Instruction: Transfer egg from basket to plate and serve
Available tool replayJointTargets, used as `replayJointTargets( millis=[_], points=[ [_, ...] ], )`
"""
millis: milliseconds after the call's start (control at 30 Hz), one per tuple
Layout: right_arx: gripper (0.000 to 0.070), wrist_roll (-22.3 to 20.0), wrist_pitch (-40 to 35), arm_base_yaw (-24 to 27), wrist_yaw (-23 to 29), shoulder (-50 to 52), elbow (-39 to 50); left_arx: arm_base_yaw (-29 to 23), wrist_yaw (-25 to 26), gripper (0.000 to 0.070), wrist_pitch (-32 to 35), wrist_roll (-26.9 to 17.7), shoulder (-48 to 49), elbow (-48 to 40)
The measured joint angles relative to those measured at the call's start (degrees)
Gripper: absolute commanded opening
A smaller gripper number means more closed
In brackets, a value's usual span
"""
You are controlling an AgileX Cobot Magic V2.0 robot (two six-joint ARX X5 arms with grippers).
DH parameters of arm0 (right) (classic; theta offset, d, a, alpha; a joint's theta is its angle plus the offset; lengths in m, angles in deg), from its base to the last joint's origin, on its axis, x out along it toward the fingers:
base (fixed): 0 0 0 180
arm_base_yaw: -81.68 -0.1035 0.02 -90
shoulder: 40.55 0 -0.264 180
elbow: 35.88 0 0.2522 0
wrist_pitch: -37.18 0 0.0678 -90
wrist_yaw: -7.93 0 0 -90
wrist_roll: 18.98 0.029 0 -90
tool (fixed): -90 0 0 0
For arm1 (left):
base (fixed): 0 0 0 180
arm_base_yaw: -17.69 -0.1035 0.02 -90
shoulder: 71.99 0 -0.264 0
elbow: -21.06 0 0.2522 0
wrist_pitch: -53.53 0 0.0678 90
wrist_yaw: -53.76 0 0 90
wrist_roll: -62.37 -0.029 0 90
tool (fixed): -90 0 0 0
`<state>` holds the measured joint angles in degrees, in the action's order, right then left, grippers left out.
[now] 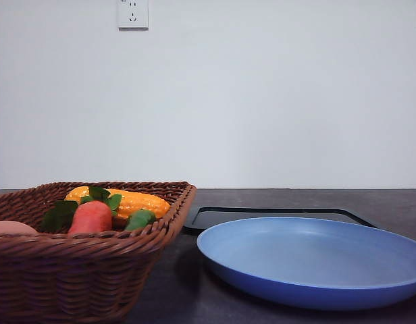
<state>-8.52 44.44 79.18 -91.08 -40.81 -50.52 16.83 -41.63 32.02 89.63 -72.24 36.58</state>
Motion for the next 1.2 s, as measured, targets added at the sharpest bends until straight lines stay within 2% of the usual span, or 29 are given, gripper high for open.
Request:
replayJointTargets(
  millis=[200, 367, 467, 633, 833, 1000, 1200],
  points=[
    [0.0000, 8.07, 1.50, 0.00, 0.00, 0.00, -0.16, 0.02, 10.32, 0.0000, -2.65, 1.82, -0.07, 0.51],
    [0.0000, 10.83, 12.01, 0.00, 0.05, -0.58, -4.06, 0.02, 11.76, 0.0000, -7.15, 2.16, -2.61, 6.41],
    [0.0000, 11.08, 16.75, 0.00, 0.07, -2.46, -7.93, 0.02, 12.14, 0.0000, -8.17, 1.76, -5.97, 10.61],
    [0.0000, 11.10, 22.21, 0.00, 0.02, -8.02, -14.17, 0.02, 15.70, 0.0000, -9.46, -0.98, -14.23, 16.37],
    [0.0000, 10.99, 28.60, 0.00, -0.35, -17.59, -22.62, 0.02, 23.71, 0.0000, -10.04, -3.55, -25.49, 23.69],
    [0.0000, 9.52, 33.41, 0.00, -5.48, -25.57, -28.58, 0.88, 29.91, 0.0000, -16.35, -7.29, -34.58, 29.83],
    [0.0000, 7.50, 37.48, 0.00, -13.36, -33.88, -32.39, 3.97, 31.10, 0.0000, -27.38, -13.41, -43.02, 37.36]
  ],
)
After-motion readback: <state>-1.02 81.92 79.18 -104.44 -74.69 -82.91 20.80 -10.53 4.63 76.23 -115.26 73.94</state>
